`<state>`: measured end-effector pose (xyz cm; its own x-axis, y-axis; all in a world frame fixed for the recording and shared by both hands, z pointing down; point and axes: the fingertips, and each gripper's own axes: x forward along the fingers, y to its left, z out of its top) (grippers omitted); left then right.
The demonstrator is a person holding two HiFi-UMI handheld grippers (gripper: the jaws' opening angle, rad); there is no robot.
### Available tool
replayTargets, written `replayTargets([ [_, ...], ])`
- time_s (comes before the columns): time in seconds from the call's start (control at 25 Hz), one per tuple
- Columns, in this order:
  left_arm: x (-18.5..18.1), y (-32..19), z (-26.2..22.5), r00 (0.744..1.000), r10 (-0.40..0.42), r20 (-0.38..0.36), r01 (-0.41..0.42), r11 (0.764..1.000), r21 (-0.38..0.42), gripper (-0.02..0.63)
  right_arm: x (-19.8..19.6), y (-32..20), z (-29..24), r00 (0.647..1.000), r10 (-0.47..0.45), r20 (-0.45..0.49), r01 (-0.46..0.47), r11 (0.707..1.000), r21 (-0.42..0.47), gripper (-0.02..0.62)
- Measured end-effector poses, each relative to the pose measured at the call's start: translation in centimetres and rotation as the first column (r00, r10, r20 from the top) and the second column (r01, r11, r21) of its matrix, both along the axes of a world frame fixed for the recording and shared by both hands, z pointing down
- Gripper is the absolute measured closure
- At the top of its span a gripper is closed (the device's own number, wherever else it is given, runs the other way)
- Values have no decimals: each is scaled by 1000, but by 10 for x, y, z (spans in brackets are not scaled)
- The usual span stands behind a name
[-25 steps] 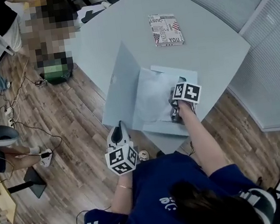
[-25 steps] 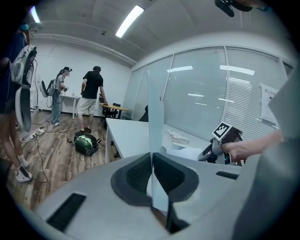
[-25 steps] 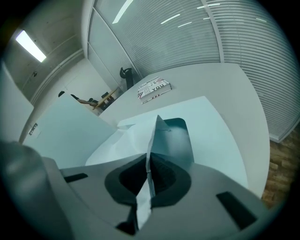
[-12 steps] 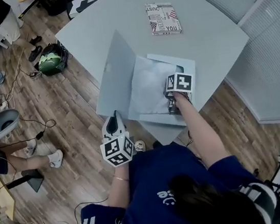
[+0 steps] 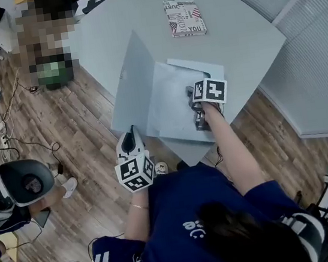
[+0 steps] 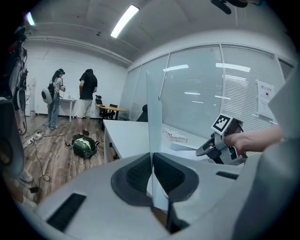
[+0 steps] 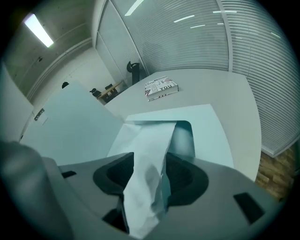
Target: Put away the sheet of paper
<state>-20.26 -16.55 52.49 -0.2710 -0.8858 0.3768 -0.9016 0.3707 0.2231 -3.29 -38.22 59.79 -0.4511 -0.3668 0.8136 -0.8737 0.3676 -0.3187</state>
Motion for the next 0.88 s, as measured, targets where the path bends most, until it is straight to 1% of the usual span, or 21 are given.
replayTargets([
  [0.04,0,0,0,1000,4,3,-4,1000,0,588,3,0,-3,1000,8,4,-8,1000,3,368],
  [0.16,2,1,-2,1000,16,1,-16,1000,5,588,13,1,-13,999,38,14,-38,999,20,322],
  [0.28,4,1,-4,1000,31,4,-31,999,10,588,24,0,-23,997,68,39,-69,997,45,318],
  [0.44,5,1,-4,999,53,6,-53,998,18,588,37,-1,-41,980,119,160,-131,989,67,311],
  [0.56,6,0,-6,997,75,8,-75,997,26,588,46,2,-56,961,129,244,-155,984,90,311],
  [0.64,10,-2,-6,994,107,13,-108,994,33,588,52,6,-67,949,131,286,-170,979,116,311],
  [0.72,19,-7,-7,986,166,29,-167,985,39,588,58,10,-80,934,128,333,-189,969,160,311],
  [0.76,25,-9,-7,979,200,48,-202,979,40,588,60,13,-88,928,111,355,-190,962,197,313],
  [0.8,32,-10,-9,970,232,76,-235,971,35,588,61,16,-96,924,81,374,-183,952,246,313],
  [0.88,44,-15,-12,945,294,144,-299,954,17,586,64,25,-111,918,11,396,-161,923,349,327],
])
